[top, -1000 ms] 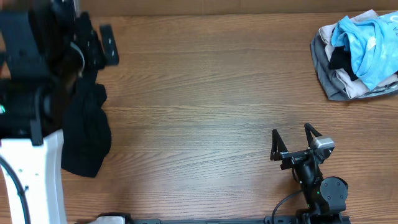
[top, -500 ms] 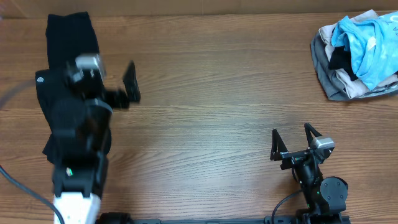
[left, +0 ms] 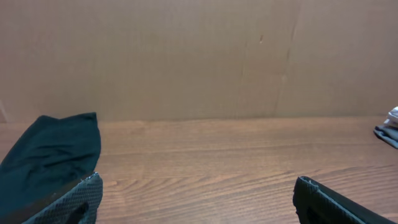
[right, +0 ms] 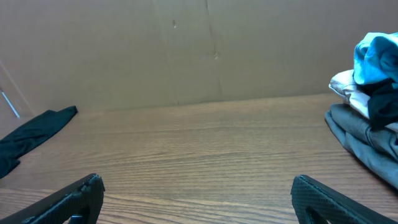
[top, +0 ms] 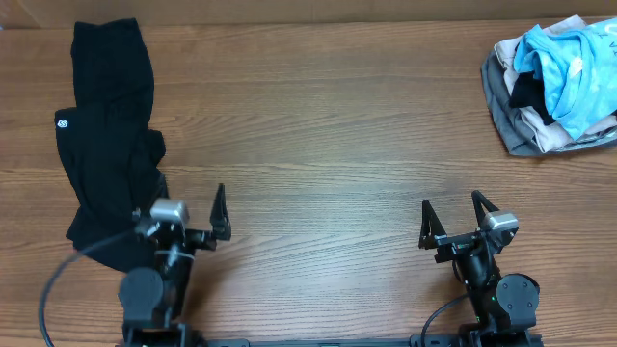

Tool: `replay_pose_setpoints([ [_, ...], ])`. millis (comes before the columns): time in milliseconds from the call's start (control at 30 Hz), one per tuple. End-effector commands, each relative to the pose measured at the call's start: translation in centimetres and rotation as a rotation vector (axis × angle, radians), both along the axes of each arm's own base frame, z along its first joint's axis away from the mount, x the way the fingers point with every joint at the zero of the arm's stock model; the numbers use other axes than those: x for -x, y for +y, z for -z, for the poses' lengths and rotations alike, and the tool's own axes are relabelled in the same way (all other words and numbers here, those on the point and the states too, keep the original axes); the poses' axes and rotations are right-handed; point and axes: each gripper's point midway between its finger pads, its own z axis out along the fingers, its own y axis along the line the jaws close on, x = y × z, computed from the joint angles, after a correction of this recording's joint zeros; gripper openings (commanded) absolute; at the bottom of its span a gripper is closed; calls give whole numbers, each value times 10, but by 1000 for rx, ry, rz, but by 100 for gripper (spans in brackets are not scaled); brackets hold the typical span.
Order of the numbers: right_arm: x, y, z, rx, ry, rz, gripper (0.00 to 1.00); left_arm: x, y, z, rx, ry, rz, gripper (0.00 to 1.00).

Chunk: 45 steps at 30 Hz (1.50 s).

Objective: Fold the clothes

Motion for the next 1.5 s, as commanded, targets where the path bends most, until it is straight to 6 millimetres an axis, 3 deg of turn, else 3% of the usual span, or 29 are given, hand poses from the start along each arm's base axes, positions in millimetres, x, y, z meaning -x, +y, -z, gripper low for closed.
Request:
replay_pose_setpoints([
  [0,0,0,2,-5,-3,4,100,9,-1,8,-22,-59,7,100],
  [200,0,0,2,-5,-3,4,100,14,3,22,-25,-45,-17,100],
  [367,0,0,2,-5,-3,4,100,15,8,55,-26,88,-42,100],
  [1467,0,0,2,-5,-3,4,100,15,8,55,-26,87,-42,100],
])
